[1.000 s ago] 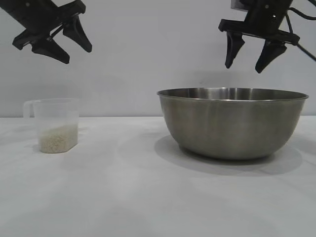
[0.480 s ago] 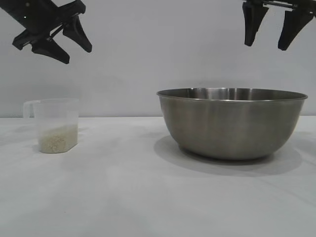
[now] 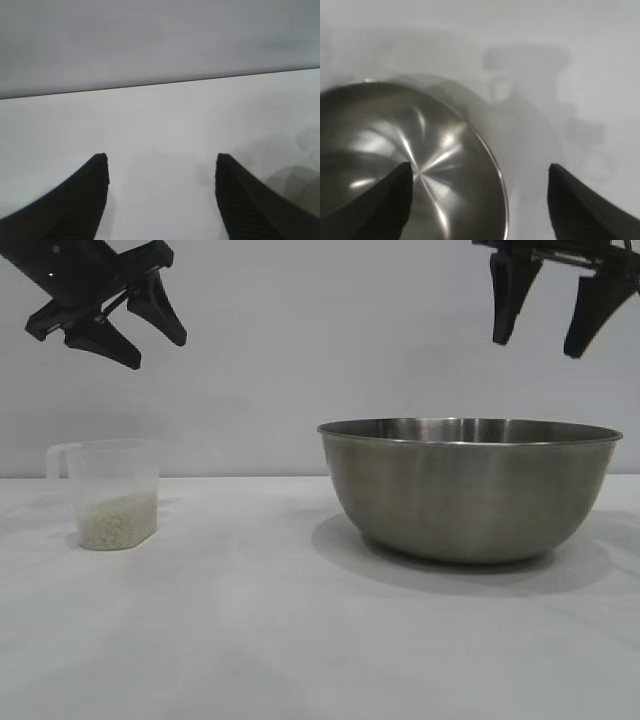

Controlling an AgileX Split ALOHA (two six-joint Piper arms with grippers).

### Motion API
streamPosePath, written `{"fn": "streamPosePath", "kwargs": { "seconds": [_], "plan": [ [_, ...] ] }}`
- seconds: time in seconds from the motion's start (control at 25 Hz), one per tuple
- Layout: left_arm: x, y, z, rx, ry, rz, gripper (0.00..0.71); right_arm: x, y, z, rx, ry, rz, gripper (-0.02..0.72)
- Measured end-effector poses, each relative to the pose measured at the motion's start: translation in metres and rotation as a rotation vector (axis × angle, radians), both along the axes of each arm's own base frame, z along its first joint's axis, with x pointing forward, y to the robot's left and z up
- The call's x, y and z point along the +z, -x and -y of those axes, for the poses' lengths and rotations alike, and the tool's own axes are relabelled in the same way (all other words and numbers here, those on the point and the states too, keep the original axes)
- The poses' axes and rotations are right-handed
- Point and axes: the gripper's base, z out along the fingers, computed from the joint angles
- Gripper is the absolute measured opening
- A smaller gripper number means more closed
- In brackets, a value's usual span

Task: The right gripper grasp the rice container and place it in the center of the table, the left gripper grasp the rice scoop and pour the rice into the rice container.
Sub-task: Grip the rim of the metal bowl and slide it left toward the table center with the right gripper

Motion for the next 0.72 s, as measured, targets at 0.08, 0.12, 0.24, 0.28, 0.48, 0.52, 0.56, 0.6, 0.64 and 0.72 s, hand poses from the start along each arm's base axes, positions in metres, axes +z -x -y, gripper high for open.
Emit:
{"fn": "streamPosePath", "kwargs": {
  "seconds": [0.08, 0.12, 0.24, 0.28, 0.48, 0.52, 0.56, 0.6, 0.64, 0.72],
  "plan": [
    [0.0, 0.0, 0.0, 0.0, 0.0, 0.0, 0.391, -0.007, 0.001, 0.0, -0.001, -0.001, -0.021, 0.479],
    [0.0, 0.0, 0.0, 0.0, -0.001, 0.0, 0.391, -0.012, 0.001, 0.0, -0.002, 0.001, -0.035, 0.479],
    [0.0, 0.0, 0.0, -0.001, -0.002, 0.001, 0.391, -0.031, 0.0, -0.002, -0.004, -0.005, -0.087, 0.479],
    [0.0, 0.0, 0.0, -0.001, -0.002, 0.001, 0.391, -0.037, -0.001, -0.002, -0.006, -0.007, -0.098, 0.479],
    [0.0, 0.0, 0.0, -0.001, -0.002, 0.001, 0.391, -0.062, -0.004, -0.004, -0.005, -0.014, -0.155, 0.407],
    [0.0, 0.0, 0.0, -0.001, -0.002, 0.001, 0.391, -0.063, -0.005, -0.004, -0.005, -0.016, -0.155, 0.358],
    [0.0, 0.0, 0.0, -0.001, -0.002, 0.001, 0.391, -0.064, -0.005, -0.004, -0.004, -0.018, -0.157, 0.287],
    [0.0, 0.0, 0.0, -0.001, -0.002, 0.001, 0.391, -0.064, -0.005, -0.004, -0.002, -0.018, -0.155, 0.209],
    [0.0, 0.0, 0.0, -0.001, -0.002, 0.001, 0.391, -0.064, -0.005, -0.004, 0.0, -0.018, -0.154, 0.152],
    [0.0, 0.0, 0.0, -0.001, -0.002, 0.001, 0.391, -0.064, -0.005, -0.003, 0.001, -0.018, -0.153, 0.056]
  ]
}}
